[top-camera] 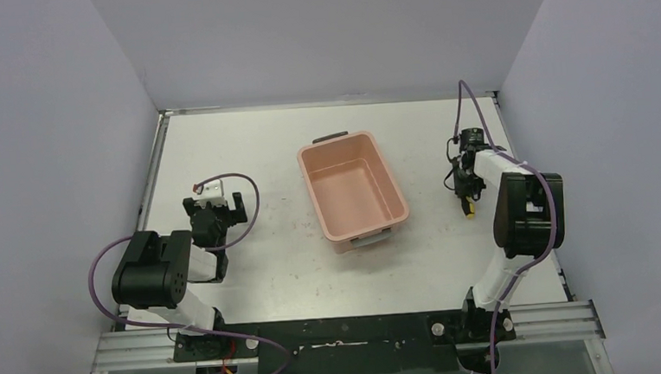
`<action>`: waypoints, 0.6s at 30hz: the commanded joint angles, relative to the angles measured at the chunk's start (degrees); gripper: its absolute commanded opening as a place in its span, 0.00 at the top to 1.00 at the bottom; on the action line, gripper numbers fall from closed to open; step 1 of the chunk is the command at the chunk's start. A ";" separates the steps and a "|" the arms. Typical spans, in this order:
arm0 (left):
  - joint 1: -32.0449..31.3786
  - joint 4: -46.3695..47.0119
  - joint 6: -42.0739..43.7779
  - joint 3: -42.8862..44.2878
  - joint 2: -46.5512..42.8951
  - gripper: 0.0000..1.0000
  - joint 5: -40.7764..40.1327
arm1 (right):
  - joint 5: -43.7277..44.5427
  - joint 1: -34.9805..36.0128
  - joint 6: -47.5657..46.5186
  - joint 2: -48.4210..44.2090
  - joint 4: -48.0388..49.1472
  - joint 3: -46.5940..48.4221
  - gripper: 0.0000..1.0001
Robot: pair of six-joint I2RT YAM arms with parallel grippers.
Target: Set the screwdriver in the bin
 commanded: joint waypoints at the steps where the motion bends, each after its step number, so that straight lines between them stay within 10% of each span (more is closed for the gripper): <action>1: 0.34 2.14 -0.57 1.53 0.41 0.03 0.48 | -0.26 0.00 0.76 -6.14 -4.57 2.07 1.00; 11: 0.34 2.08 -0.62 1.53 0.42 0.03 0.47 | -1.23 4.34 10.42 -19.47 -19.87 22.25 1.00; 18: 0.34 2.09 -0.53 1.53 0.42 0.03 0.43 | -1.83 23.44 19.42 -22.54 -16.91 31.82 1.00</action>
